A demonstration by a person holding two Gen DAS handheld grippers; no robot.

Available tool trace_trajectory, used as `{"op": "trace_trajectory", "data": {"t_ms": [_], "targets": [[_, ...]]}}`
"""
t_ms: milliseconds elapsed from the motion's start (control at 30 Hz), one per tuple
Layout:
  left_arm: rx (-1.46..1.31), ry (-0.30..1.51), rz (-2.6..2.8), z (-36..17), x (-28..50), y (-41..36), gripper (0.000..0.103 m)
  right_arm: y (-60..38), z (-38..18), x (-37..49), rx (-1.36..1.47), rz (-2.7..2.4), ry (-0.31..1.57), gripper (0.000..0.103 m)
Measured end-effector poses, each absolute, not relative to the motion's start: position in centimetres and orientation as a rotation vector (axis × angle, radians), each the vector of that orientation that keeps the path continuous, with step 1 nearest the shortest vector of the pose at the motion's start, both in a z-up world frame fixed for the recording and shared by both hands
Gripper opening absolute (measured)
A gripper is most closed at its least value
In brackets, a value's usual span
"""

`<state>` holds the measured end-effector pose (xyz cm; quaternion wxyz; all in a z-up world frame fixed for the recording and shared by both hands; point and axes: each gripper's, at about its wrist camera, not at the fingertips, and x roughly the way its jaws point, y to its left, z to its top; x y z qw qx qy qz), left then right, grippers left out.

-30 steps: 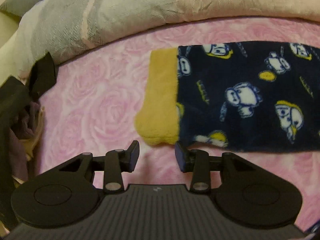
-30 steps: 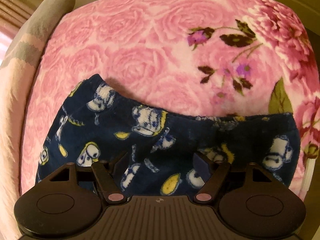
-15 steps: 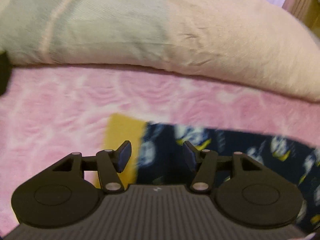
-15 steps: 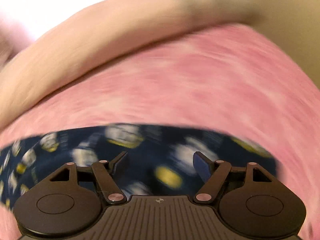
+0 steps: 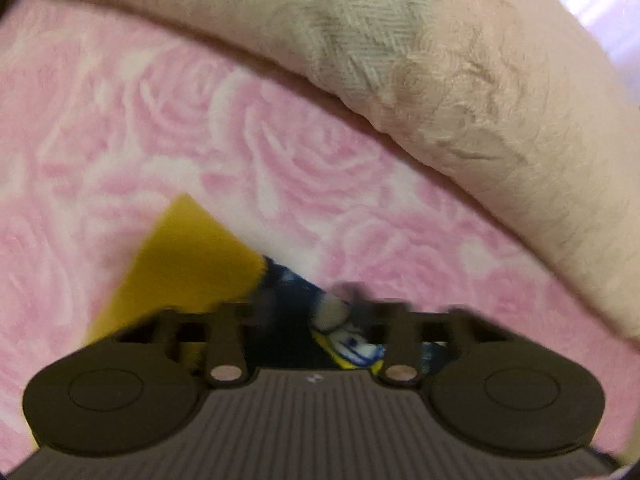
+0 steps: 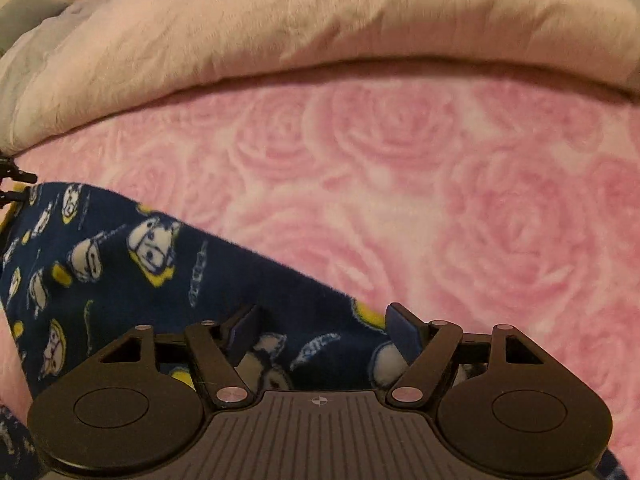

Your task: Fold clothes

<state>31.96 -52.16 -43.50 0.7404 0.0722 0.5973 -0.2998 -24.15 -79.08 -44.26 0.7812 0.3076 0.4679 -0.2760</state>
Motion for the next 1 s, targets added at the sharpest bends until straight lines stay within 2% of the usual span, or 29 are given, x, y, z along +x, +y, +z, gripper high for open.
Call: {"op": "trace_trajectory", "data": {"t_ms": [33, 67, 267, 400, 467, 500, 533, 567, 600, 633, 700, 833, 867, 967, 1000], "targets": [[0.167, 1.259, -0.664, -42.9, 32.0, -52.4, 0.000, -79.3, -44.2, -24.2, 0.667, -0.591, 1.006, 0.033], [0.176, 1.208, -0.670, -42.3, 32.0, -52.6, 0.000, -79.5, -44.1, -24.2, 0.669, -0.586, 1.000, 0.005], [0.176, 0.931, -0.671, -38.9, 33.1, -53.9, 0.000, -80.3, -42.0, -24.1, 0.567, -0.614, 0.933, 0.003], [0.145, 1.123, -0.729, -40.3, 33.9, -53.9, 0.000, -80.4, -41.8, -24.6, 0.570, -0.645, 0.916, 0.001], [0.141, 1.197, -0.734, -40.9, 33.0, -53.1, 0.010, -80.4, -41.8, -24.8, 0.578, -0.657, 0.913, 0.001], [0.141, 1.214, -0.741, -40.9, 32.6, -52.6, 0.025, -80.4, -41.9, -24.9, 0.582, -0.663, 0.912, 0.002], [0.136, 1.217, -0.739, -40.7, 32.5, -52.1, 0.042, -80.4, -41.9, -25.1, 0.585, -0.669, 0.911, 0.004], [0.131, 1.220, -0.736, -40.5, 32.3, -51.6, 0.046, -80.4, -41.9, -25.2, 0.589, -0.674, 0.910, 0.026], [0.112, 1.225, -0.735, -40.4, 32.4, -51.4, 0.049, -80.4, -41.9, -25.3, 0.593, -0.680, 0.909, 0.068], [0.094, 1.230, -0.735, -40.4, 32.5, -51.3, 0.051, -80.4, -41.9, -25.5, 0.597, -0.686, 0.908, 0.082], [0.084, 1.290, -0.715, -41.2, 32.9, -51.7, 0.052, -80.4, -42.0, -25.7, 0.604, -0.698, 0.906, 0.084], [0.118, 1.413, -0.668, -43.7, 31.9, -52.5, 0.048, -80.1, -42.8, -25.6, 0.588, -0.670, 0.965, 0.083], [0.121, 1.414, -0.656, -43.9, 31.8, -52.5, 0.048, -80.0, -43.2, -25.5, 0.578, -0.654, 0.990, 0.081], [0.118, 1.419, -0.603, -43.8, 31.6, -52.7, 0.045, -79.4, -44.3, -25.1, 0.550, -0.615, 1.052, 0.067], [0.124, 1.417, -0.591, -43.2, 31.5, -52.8, 0.045, -79.2, -44.5, -24.9, 0.533, -0.613, 1.059, 0.067]]}}
